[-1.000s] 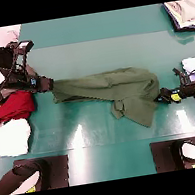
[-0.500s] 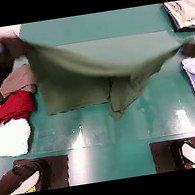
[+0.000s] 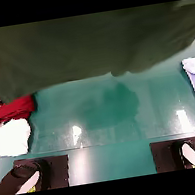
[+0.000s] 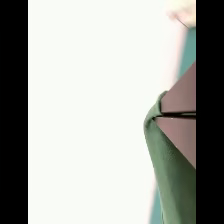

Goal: Fold the shirts.

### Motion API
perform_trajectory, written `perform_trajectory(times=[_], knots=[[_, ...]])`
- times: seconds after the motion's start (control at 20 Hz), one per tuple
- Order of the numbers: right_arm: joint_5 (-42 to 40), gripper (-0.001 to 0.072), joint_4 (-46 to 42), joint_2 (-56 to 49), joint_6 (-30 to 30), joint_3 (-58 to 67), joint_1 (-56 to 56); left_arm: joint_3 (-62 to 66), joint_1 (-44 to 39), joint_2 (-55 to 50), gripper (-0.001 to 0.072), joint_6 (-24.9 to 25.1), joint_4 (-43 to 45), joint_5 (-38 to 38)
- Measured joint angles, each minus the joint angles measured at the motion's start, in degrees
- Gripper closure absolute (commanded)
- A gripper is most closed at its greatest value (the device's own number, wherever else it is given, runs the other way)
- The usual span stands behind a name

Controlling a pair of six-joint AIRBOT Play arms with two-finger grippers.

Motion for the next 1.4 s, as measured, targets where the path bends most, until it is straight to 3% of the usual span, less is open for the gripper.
perform_trajectory(times=[0.2, 0.4, 0.65, 0.95, 1.15, 1.4], knots=[[4.37, 0.0699, -4.87, 0.5, 1.38, 7.87, 0.0, 0.96, 0.0, 3.85, 0.0683, 0.07, -7.06, 3.61], [11.13, 0.07, -10.14, -2.32, 5.68, 13.07, 0.02, -0.07, -0.02, 4.39, 0.0684, 0.07, -11.98, 2.49], [21.46, 0.07, -11.41, -12.28, 10.14, 10.23, 0.02, -13.99, 0.0, 0.74, 0.0683, -0.13, -6.38, -7.23], [31.21, 0.07, -11.93, -31.39, 12.94, -2.01, 2.67, -32.7, -0.02, -15.65, 0.0683, 1.53, 0.31, -15.41], [27.98, 0.07, -11.85, -43.91, 12.41, -4.63, 4.0, -36.52, 1.49, -28.17, 0.0683, 2.89, 3.5, -8.79], [18.38, 0.07, -11.37, -52.26, 11.34, 1.2, 3.93, -37.2, 7.98, -34.84, 0.0683, 2.95, -0.2, 8.13]])
